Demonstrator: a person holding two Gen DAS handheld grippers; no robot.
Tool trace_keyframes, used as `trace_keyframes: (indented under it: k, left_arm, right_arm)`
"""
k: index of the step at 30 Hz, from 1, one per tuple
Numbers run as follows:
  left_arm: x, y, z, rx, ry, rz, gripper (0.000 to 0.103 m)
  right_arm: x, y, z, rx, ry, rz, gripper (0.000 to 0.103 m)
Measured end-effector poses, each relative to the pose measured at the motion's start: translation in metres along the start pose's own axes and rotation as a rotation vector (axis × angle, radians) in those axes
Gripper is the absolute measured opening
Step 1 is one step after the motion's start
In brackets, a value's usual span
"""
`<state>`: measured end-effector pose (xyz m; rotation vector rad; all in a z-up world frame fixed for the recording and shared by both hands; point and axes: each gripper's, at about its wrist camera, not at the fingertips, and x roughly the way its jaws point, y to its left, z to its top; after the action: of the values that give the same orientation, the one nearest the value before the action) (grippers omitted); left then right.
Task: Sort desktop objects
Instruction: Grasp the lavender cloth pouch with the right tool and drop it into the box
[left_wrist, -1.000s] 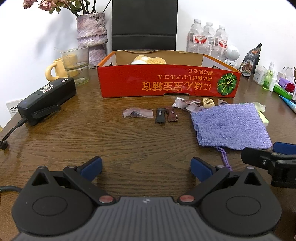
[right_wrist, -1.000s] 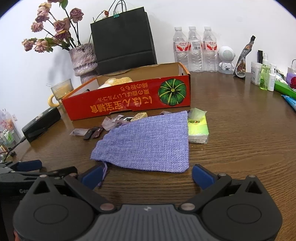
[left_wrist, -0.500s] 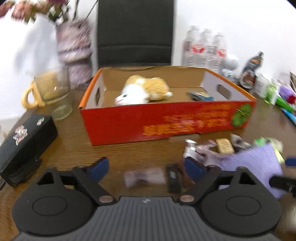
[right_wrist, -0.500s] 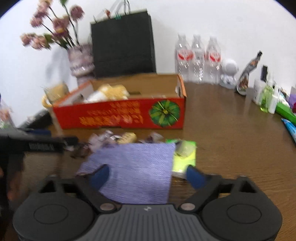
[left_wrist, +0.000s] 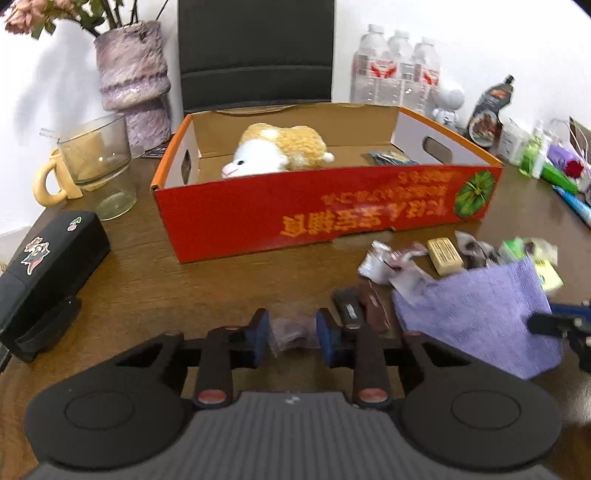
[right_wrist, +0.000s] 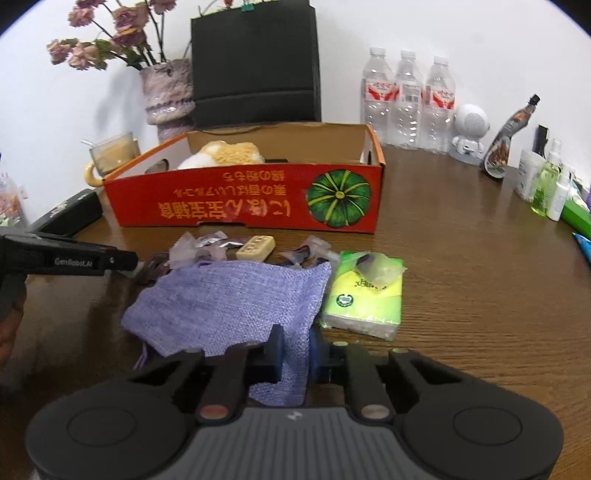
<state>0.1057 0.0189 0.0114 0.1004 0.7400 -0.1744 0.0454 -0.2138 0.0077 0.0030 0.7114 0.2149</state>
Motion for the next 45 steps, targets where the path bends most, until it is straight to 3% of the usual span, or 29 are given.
trace_keyframes:
  k: [4, 10, 15, 20, 23, 27, 31, 35, 36, 38, 39, 41, 42, 45]
  left_arm:
    - [-0.023, -0.005, -0.003, -0.008, -0.032, 0.021, 0.012]
    - [-0.064, 0.002, -0.001, -0.08, -0.114, 0.033, 0.009]
    - [-0.1, 0.01, 0.012, -0.149, -0.194, 0.0, 0.009]
    - [-0.12, 0.011, 0.051, -0.165, -0.275, -0.028, 0.009]
    - [-0.111, 0.013, 0.084, -0.186, -0.294, -0.062, 0.009]
    - [-0.071, 0.015, 0.132, -0.217, -0.263, -0.105, 0.009]
    - [-0.008, 0.018, 0.164, -0.255, -0.175, -0.114, 0.009]
    - [0.058, 0.019, 0.17, -0.277, -0.047, -0.121, 0.011]
    - [0.074, 0.019, 0.17, -0.279, -0.018, -0.105, 0.013]
    - [0.086, 0.02, 0.169, -0.283, 0.005, -0.01, 0.043]
    - [0.089, 0.021, 0.168, -0.283, 0.012, 0.033, 0.049]
    - [0.085, 0.021, 0.167, -0.253, -0.005, 0.049, 0.066]
    - [0.083, 0.022, 0.168, -0.259, 0.006, 0.052, 0.08]
    - [0.076, 0.021, 0.172, -0.263, 0.041, 0.058, 0.084]
  right_arm:
    - [-0.012, 0.003, 0.0, -0.01, -0.035, 0.037, 0.002]
    - [-0.042, 0.002, 0.011, 0.011, -0.126, 0.073, 0.002]
    - [-0.075, 0.005, 0.031, -0.012, -0.218, 0.091, 0.002]
    - [-0.105, 0.008, 0.071, -0.081, -0.318, 0.106, 0.002]
    - [-0.113, 0.004, 0.108, -0.097, -0.379, 0.112, 0.002]
    - [-0.1, 0.002, 0.17, -0.101, -0.404, 0.129, 0.002]
    - [-0.059, 0.006, 0.216, -0.113, -0.355, 0.172, 0.002]
    - [0.035, -0.014, 0.237, -0.018, -0.185, 0.213, 0.002]
    - [0.06, -0.018, 0.236, -0.004, -0.111, 0.184, 0.005]
    - [0.11, -0.027, 0.232, 0.017, 0.044, 0.107, 0.019]
    - [0.121, -0.027, 0.229, -0.004, 0.092, 0.062, 0.032]
    - [0.136, -0.023, 0.224, -0.062, 0.17, -0.034, 0.047]
    - [0.136, -0.023, 0.223, -0.066, 0.189, -0.035, 0.061]
    - [0.127, -0.025, 0.227, -0.013, 0.212, -0.003, 0.079]
